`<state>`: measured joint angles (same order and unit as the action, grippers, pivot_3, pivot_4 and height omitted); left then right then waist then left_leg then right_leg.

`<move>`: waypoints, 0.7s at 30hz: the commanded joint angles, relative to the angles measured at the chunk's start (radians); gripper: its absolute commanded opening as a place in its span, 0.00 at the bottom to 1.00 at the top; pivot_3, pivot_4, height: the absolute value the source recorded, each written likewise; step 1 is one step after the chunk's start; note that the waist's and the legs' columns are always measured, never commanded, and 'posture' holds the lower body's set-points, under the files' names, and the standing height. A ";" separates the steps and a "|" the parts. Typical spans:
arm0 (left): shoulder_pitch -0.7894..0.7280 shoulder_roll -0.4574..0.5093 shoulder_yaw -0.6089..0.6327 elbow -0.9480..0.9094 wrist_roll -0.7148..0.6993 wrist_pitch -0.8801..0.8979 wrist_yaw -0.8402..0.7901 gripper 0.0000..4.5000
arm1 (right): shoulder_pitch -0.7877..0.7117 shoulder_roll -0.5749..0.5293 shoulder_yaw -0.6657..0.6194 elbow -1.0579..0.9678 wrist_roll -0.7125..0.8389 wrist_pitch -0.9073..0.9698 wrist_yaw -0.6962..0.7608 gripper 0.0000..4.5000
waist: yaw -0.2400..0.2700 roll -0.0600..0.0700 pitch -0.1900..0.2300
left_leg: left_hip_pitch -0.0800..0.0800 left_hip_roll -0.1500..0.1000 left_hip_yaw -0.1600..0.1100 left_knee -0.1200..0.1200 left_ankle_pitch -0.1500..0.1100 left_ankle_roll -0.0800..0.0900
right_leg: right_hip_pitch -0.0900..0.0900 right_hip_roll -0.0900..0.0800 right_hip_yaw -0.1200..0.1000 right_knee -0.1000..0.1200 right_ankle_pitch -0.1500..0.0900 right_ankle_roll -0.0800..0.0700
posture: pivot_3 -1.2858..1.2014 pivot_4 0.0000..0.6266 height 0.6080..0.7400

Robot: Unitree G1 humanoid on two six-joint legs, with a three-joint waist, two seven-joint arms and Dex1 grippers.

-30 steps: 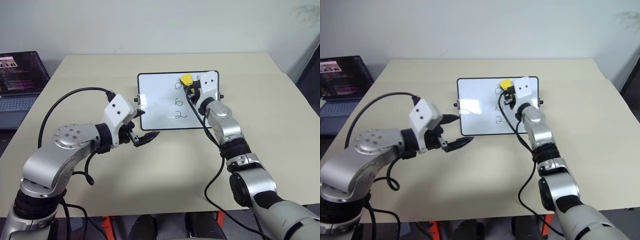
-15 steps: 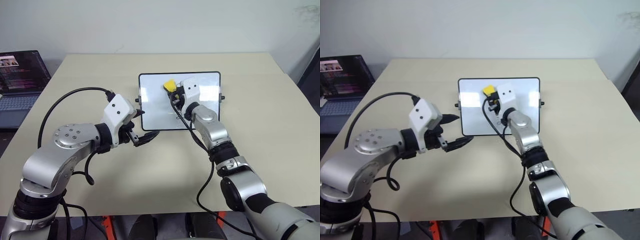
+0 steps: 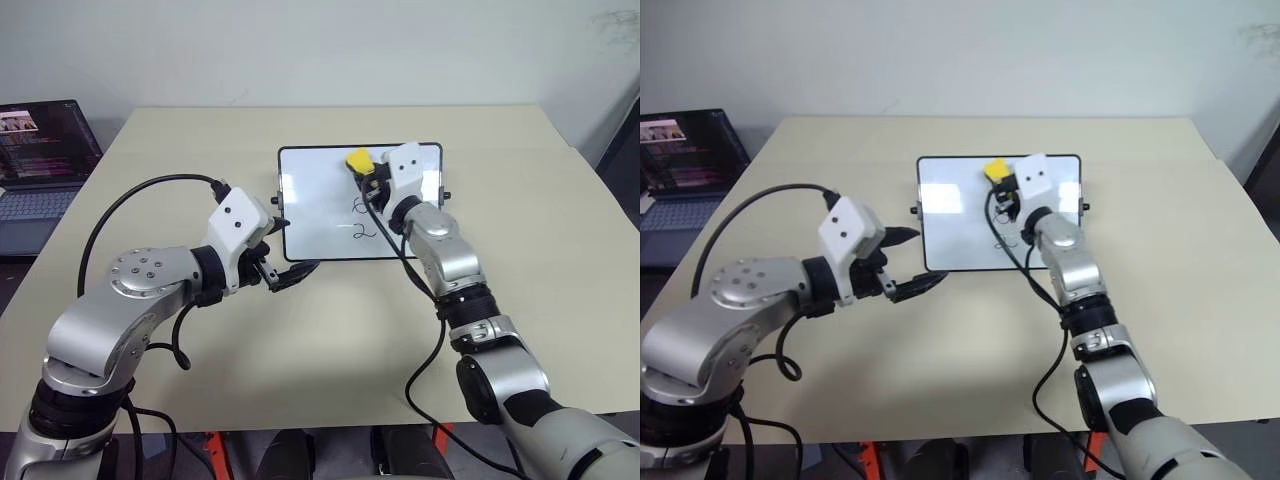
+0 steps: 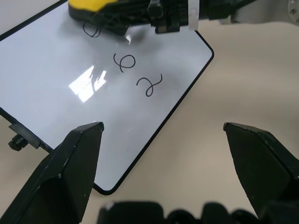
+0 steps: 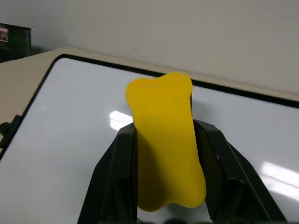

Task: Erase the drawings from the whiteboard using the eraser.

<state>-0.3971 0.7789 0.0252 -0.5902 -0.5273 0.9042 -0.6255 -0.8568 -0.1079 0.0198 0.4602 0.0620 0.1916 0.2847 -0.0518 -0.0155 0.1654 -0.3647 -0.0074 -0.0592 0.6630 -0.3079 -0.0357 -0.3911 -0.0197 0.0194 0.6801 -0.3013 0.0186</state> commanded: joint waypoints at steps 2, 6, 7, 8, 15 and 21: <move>-0.019 -0.005 -0.001 -0.004 0.008 -0.030 -0.007 1.00 | 0.006 -0.024 -0.015 -0.030 0.006 -0.001 0.009 0.31 | -0.002 0.000 0.000 | 0.000 0.000 0.000 0.000 0.000 0.000 | 0.000 0.000 0.000 0.000 0.000 0.000 | 0.52 0.24 1.00; -0.026 -0.006 -0.006 0.000 0.009 -0.035 -0.008 1.00 | 0.001 -0.036 -0.010 0.010 -0.003 -0.014 0.006 0.31 | -0.002 0.000 0.000 | 0.000 0.000 0.000 0.000 0.000 0.000 | 0.000 0.000 0.000 0.000 0.000 0.000 | 0.52 0.24 1.00; -0.026 -0.005 -0.006 0.000 0.009 -0.036 -0.009 1.00 | -0.001 -0.036 -0.006 0.023 -0.007 -0.017 0.005 0.31 | -0.002 0.000 0.000 | 0.000 0.000 0.000 0.000 0.000 0.000 | 0.000 0.000 0.000 0.000 0.000 0.000 | 0.52 0.24 1.00; -0.027 -0.005 -0.005 -0.001 0.008 -0.035 -0.008 1.00 | -0.002 -0.036 -0.004 0.036 -0.009 -0.020 0.004 0.31 | -0.002 0.000 0.000 | 0.000 0.000 0.000 0.000 0.000 0.000 | 0.000 0.000 0.000 0.000 0.000 0.000 | 0.52 0.24 1.00; -0.020 0.004 0.007 -0.012 0.004 -0.029 -0.007 1.00 | -0.013 -0.032 0.021 0.102 -0.033 -0.033 0.012 0.31 | -0.003 0.000 0.000 | 0.001 0.000 0.000 0.001 0.000 0.000 | 0.001 0.000 0.000 0.001 0.000 0.000 | 0.52 0.24 1.00; -0.016 0.007 0.016 -0.022 0.003 -0.020 0.005 1.00 | -0.029 -0.005 0.026 0.124 -0.041 -0.041 0.011 0.31 | -0.007 0.000 0.000 | 0.002 0.000 0.001 0.001 0.000 0.000 | 0.001 0.000 0.001 0.001 0.000 0.000 | 0.52 0.24 1.00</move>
<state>-0.4048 0.7738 0.0081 -0.5829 -0.5252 0.8881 -0.6237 -0.8729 -0.1253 0.0323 0.5705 0.0250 0.1422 0.2950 -0.0585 -0.0157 0.1653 -0.3630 -0.0073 -0.0586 0.6637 -0.3079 -0.0356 -0.3902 -0.0195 0.0199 0.6814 -0.3012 0.0186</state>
